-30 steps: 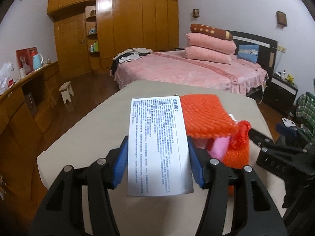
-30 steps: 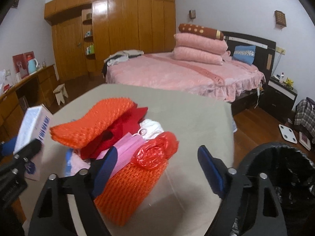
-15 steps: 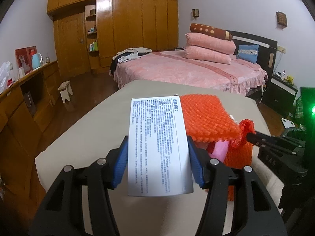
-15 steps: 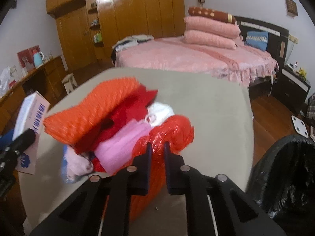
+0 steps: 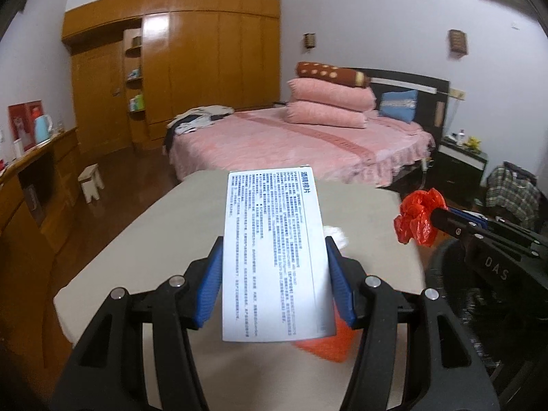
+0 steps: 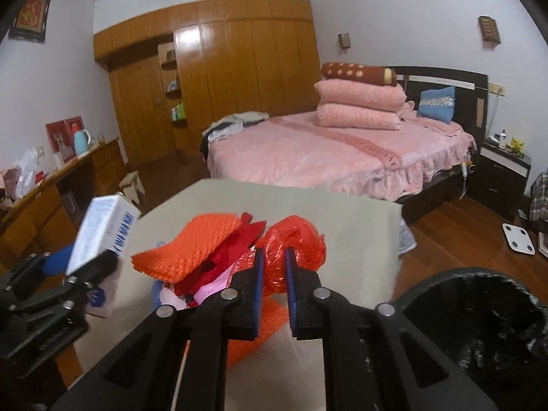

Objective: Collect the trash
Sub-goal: 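Carry the white box with the left tool and drop it into the bin, then grasp an orange foam net with the right tool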

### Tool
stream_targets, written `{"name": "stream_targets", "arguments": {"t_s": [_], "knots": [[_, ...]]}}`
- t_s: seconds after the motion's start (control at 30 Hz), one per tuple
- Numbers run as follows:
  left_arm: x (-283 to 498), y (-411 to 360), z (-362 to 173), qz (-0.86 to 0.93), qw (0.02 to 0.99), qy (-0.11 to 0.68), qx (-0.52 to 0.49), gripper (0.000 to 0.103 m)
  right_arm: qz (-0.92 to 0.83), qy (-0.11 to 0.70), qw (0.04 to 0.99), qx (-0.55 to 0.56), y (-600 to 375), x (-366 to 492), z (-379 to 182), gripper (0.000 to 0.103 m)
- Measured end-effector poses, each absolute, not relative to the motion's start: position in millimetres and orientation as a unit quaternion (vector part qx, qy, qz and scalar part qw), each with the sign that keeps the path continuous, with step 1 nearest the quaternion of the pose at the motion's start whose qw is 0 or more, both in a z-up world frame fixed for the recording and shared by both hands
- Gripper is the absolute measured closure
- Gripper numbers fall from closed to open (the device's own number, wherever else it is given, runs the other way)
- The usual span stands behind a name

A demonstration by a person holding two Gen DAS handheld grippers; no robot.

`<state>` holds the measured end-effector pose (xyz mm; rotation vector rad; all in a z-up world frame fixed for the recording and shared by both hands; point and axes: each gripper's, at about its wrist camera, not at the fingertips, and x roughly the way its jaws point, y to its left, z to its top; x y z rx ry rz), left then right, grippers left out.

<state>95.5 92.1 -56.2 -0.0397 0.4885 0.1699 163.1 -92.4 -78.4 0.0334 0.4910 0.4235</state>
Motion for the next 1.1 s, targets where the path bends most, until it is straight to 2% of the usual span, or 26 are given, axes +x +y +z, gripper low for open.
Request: {"name": "stream_targets", "arguments": {"t_s": [0.27, 0.6, 0.73, 0.8, 0.83, 0.87, 0.93, 1.0, 1.03, 1.1], "knots": [[104, 19, -49, -0.006, 0.972, 0.237, -0.011, 0.049, 0.135, 0.243, 0.961, 0.015, -173, 132, -69, 0.091], [127, -83, -68, -0.118, 0.961, 0.249, -0.007, 0.049, 0.024, 0.262, 0.965, 0.024, -262, 125, -81, 0.091], [137, -111, -76, -0.158, 0.953, 0.257, -0.008, 0.047, -0.009, 0.267, 0.963, 0.031, -287, 127, -86, 0.087], [141, -122, -80, -0.174, 0.951, 0.256, -0.008, 0.032, -0.018, 0.268, 0.963, 0.033, -293, 123, -90, 0.075], [141, -125, -81, -0.176, 0.951, 0.254, -0.009, 0.030, -0.024, 0.267, 0.963, 0.033, -295, 120, -91, 0.069], [142, -123, -82, -0.176, 0.952, 0.252, -0.010, 0.028, -0.028, 0.265, 0.963, 0.034, -296, 119, -92, 0.059], [139, -116, -83, -0.173, 0.953, 0.247, -0.014, 0.022, -0.030, 0.261, 0.964, 0.035, -297, 115, -94, 0.051], [136, -100, -82, -0.163, 0.956, 0.245, -0.017, 0.019, -0.032, 0.256, 0.966, 0.034, -294, 114, -94, 0.033], [136, -94, -83, -0.155, 0.957, 0.245, -0.016, 0.018, -0.032, 0.252, 0.967, 0.034, -293, 113, -94, 0.029], [134, -78, -80, -0.139, 0.961, 0.240, -0.014, 0.015, -0.028, 0.246, 0.968, 0.034, -287, 113, -92, 0.016]]}}
